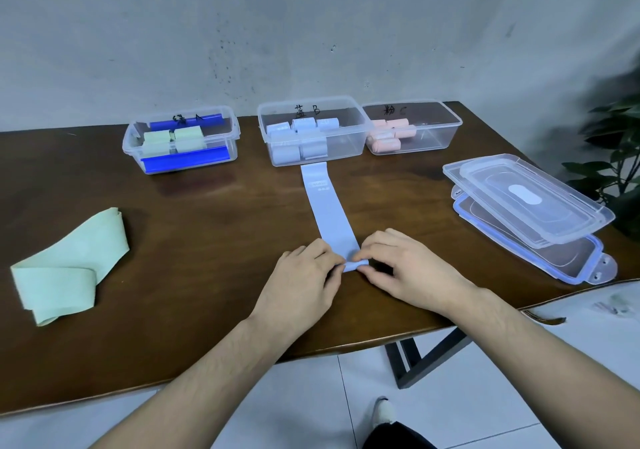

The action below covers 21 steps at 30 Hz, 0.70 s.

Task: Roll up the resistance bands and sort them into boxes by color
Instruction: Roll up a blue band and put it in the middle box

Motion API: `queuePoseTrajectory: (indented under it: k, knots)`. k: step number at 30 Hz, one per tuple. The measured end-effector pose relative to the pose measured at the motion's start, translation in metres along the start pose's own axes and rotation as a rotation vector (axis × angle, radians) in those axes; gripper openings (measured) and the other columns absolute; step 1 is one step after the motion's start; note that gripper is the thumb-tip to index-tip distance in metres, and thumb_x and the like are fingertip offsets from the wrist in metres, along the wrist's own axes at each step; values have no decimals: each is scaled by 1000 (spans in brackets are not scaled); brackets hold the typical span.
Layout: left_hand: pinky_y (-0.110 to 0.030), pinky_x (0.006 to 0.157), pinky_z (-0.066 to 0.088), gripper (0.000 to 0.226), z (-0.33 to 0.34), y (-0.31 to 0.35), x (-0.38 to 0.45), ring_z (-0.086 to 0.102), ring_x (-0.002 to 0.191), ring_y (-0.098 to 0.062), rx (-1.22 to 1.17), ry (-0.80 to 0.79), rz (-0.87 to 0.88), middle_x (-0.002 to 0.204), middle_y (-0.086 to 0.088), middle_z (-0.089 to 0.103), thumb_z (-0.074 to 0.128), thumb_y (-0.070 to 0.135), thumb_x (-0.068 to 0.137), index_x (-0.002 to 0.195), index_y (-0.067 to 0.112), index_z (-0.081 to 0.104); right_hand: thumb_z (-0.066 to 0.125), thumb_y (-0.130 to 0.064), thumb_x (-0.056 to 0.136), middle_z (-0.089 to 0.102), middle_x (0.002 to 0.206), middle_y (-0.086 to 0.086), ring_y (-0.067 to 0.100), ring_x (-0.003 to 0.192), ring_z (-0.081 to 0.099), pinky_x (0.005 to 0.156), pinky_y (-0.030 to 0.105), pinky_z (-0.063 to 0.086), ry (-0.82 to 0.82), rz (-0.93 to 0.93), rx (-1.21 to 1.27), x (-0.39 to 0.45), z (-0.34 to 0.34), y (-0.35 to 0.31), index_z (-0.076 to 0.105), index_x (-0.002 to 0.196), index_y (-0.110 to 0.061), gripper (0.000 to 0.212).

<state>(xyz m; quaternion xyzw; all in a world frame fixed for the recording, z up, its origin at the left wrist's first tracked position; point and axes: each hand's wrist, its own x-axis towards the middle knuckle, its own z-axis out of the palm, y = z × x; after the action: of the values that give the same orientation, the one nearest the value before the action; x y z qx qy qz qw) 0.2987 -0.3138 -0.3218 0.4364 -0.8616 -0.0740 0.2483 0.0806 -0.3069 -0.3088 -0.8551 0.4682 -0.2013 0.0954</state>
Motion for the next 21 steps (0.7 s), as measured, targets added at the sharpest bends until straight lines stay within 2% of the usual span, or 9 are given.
queuePoseTrajectory:
  k: [5, 9, 13, 17, 21]
  knots:
    - [-34, 65, 51, 13, -2, 0, 3, 60, 73, -15, 8, 45, 47, 96, 4, 58, 63, 20, 92, 105, 18, 68, 61, -28, 98, 55, 105, -13, 6, 92, 46, 86, 30, 49, 18, -26, -13, 5, 1, 4, 73, 113, -22, 20]
    - [-35, 66, 53, 14, -1, -2, 2, 62, 75, -15, 20, 36, 45, 95, 4, 61, 70, 17, 88, 102, 17, 70, 60, -29, 98, 51, 105, -16, 4, 94, 43, 86, 25, 46, 14, -14, 7, 6, 2, 5, 73, 118, -23, 24]
    - [-33, 69, 54, 15, -2, -1, 3, 61, 74, -15, 15, 48, 14, 94, 4, 61, 68, 18, 89, 103, 16, 72, 64, -31, 95, 49, 110, -22, 2, 98, 44, 86, 18, 44, -1, 19, 57, 5, 0, 4, 66, 125, -27, 31]
    - [-36, 68, 54, 19, -2, -3, 6, 60, 74, -14, 42, 47, -21, 97, 6, 61, 64, 23, 92, 107, 16, 73, 66, -27, 94, 48, 108, -25, 0, 97, 44, 87, 19, 44, -18, 4, 58, 10, -1, 7, 67, 122, -28, 28]
    - [-31, 67, 52, 20, -4, -1, 8, 58, 70, -11, 35, 43, -40, 100, 7, 60, 68, 23, 90, 109, 18, 72, 65, -26, 95, 50, 109, -21, 2, 98, 44, 91, 23, 46, -47, -8, 45, 15, -2, 10, 66, 124, -26, 30]
